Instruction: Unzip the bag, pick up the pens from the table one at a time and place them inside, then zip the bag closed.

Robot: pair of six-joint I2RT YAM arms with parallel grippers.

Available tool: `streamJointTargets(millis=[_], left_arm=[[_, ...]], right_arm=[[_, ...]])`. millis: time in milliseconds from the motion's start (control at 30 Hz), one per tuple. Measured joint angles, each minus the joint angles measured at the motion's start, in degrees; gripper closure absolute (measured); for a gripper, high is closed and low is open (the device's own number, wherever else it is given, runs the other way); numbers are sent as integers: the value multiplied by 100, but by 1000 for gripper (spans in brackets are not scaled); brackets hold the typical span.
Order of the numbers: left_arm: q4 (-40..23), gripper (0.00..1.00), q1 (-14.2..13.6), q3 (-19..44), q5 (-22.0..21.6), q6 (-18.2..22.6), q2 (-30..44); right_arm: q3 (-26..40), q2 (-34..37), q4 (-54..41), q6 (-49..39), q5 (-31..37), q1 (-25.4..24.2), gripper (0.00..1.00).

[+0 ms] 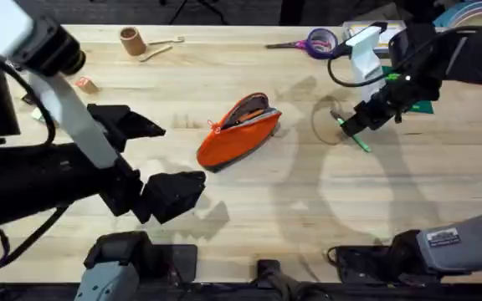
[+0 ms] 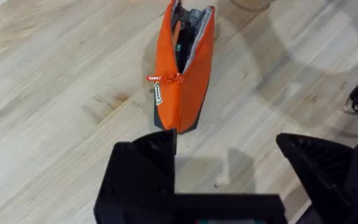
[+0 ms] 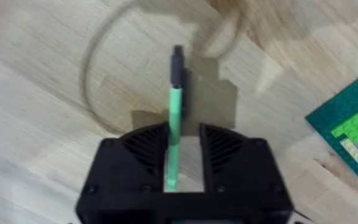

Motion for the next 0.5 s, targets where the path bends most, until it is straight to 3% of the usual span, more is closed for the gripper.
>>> streamJointTargets(millis=[200, 500], left_arm=[[0, 7, 0, 0, 0, 0, 0], [0, 7, 0, 0, 0, 0, 0]], right_arm=[[1, -20, -22, 6, 73, 0, 953], [18, -20, -75, 9, 215, 54, 963]])
